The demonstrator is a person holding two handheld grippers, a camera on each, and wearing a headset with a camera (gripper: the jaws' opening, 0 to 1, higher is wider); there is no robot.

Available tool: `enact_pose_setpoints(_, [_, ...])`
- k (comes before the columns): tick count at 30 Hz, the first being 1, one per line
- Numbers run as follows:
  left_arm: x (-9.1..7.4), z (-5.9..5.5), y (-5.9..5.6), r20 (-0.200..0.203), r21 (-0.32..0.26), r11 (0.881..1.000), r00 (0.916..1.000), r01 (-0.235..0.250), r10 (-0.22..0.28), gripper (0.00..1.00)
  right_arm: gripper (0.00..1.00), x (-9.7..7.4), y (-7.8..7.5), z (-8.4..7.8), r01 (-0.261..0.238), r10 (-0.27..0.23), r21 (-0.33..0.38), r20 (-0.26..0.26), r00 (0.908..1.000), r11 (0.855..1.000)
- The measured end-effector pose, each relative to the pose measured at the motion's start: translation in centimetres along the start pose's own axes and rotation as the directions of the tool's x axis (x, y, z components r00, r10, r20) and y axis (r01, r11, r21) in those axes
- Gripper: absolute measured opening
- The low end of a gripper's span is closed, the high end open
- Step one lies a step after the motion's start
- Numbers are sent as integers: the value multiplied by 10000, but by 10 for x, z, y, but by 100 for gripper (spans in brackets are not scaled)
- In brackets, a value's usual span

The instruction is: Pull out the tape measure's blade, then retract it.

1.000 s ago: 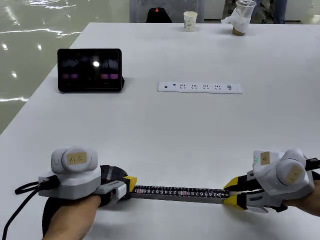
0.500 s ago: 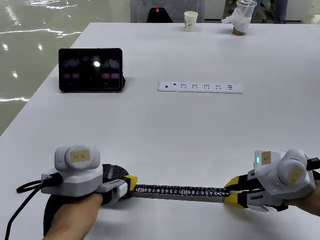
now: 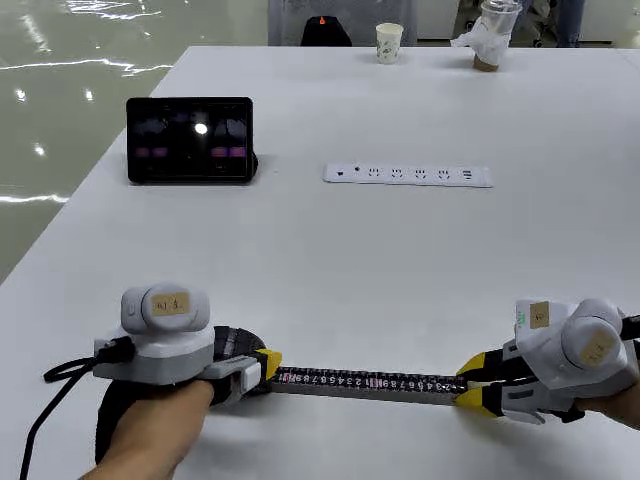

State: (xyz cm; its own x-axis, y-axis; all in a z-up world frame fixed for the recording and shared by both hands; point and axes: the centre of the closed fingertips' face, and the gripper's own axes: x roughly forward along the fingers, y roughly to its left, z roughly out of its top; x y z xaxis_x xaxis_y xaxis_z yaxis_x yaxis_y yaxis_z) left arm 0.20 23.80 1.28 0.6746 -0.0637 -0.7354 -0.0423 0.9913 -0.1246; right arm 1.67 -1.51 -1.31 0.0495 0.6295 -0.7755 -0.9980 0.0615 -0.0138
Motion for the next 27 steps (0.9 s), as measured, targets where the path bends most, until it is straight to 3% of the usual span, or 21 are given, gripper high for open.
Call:
enact_pose_setpoints(12, [3,0,2,-7,-79,10000,10000,8,-8,57,10,0,0,0,43,-43,-40,-27,10000,10000])
enact_pose_setpoints(27, [2,-1,2,13,-118,9999,10000,60,-60,58,11,13,6,17,-164,166,-168,131,9998,9997])
